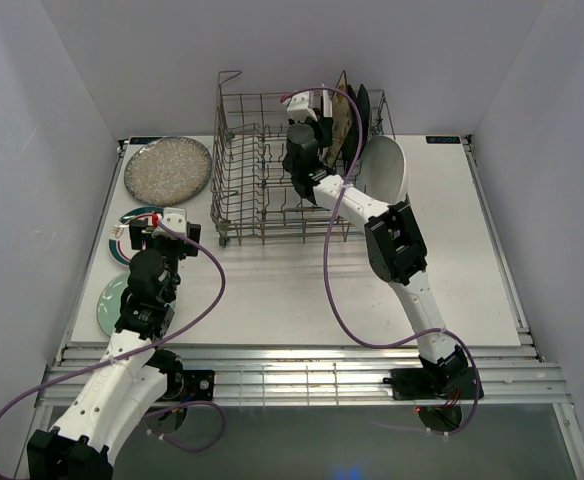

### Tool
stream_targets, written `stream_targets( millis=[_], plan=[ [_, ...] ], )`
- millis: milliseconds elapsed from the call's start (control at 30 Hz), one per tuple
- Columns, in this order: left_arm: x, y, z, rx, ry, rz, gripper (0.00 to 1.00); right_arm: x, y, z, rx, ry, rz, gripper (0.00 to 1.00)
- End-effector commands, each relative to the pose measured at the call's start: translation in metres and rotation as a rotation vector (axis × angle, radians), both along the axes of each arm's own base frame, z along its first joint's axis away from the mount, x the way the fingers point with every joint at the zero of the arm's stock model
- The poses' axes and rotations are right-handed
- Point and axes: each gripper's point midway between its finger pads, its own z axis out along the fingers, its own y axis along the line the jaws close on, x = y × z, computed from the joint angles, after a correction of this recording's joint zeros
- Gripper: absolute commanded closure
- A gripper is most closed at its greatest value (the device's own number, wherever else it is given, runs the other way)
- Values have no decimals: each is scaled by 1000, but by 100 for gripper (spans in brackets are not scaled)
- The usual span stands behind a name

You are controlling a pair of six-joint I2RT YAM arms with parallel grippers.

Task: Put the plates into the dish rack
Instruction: Insert the plate into the dish rack.

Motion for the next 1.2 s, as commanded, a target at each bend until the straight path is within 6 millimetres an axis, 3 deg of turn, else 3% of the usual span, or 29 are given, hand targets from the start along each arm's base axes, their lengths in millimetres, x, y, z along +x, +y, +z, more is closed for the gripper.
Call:
stream_targets(
  millis=[0,167,300,833,1167],
  plan=[
    [-1,1,4,-11,-22,1,2,-2,-4,8,52,-51,-19,74],
    [-1,1,3,-12,-21,1,2,-4,-5,11,65,-53,-14,69],
    [-1,1,3,-11,-19,1,2,-10,-8,21,80,-64,-9,58],
    [-1,0,2,-9,-16,-2,2,-23,-6,42,163,-74,53,56],
    [-1,0,3,-8,-18,-2,2,-18,1,28,194,-47,75,56]
  ],
)
